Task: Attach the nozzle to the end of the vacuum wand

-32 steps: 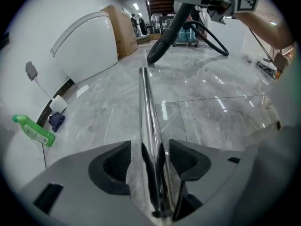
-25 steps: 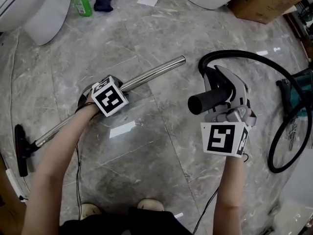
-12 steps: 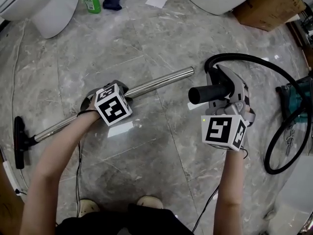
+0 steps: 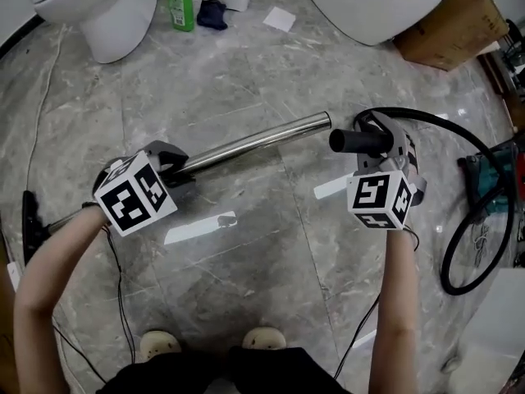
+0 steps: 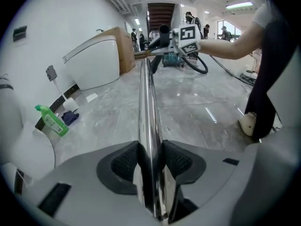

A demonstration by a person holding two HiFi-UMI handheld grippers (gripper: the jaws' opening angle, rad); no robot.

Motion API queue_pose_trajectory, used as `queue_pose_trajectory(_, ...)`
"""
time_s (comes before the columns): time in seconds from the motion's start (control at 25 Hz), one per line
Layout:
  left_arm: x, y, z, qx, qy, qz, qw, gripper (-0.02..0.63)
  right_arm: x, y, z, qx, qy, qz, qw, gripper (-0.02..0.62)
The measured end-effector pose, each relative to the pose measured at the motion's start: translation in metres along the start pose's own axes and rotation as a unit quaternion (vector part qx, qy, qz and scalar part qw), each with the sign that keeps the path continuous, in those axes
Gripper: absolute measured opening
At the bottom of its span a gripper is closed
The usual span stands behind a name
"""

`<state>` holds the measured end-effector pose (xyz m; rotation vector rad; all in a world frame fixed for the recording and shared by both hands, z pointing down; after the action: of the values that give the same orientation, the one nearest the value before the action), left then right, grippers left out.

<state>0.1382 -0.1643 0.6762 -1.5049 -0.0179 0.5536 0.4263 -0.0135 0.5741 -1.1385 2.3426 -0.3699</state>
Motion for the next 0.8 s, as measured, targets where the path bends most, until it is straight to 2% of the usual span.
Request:
queue_pose_trajectory(0.16,-0.033,0.037,0.024,-0.006,-0.018,-0.002,0.9998,0.175,0.003,-0.003,0.005,0.004,0.009,-0.009,1.0,0.098)
queue_pose_trajectory(0.28,-0.049,0.055,0.04,-0.008,-0.026,0.006,0.9996,0.175,0.002,-0.004,-0.002,0.003,0.051,-0.02,0.998,0.097)
queue_pose_trajectory(0.36,-0.051,0.066,0.045,-0.007,-0.029,0.014,0.9995,0.175,0.001,-0.003,-0.01,0.001,0.079,-0.028,0.997,0.094)
queue_pose_trajectory(0.64,-0.055,0.081,0.041,0.012,-0.024,0.016,0.9995,0.175,-0.002,0.003,-0.013,-0.004,0.082,-0.031,0.996,0.092)
queue_pose_trajectory(0.8,-0.056,0.075,0.041,0.011,-0.024,0.007,0.9996,0.175,0.004,0.008,-0.017,-0.01,0.109,-0.028,0.994,0.089)
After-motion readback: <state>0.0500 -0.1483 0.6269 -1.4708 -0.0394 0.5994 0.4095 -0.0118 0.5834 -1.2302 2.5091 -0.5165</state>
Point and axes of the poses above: the fingertips, and each gripper's own axes: y backward along the fingers, z to its right, x out of its top, the point moved 5 cm from there along y, backward along the fingers, and after that the axes turned 13 degrees about -z, right-handed, at the moved point
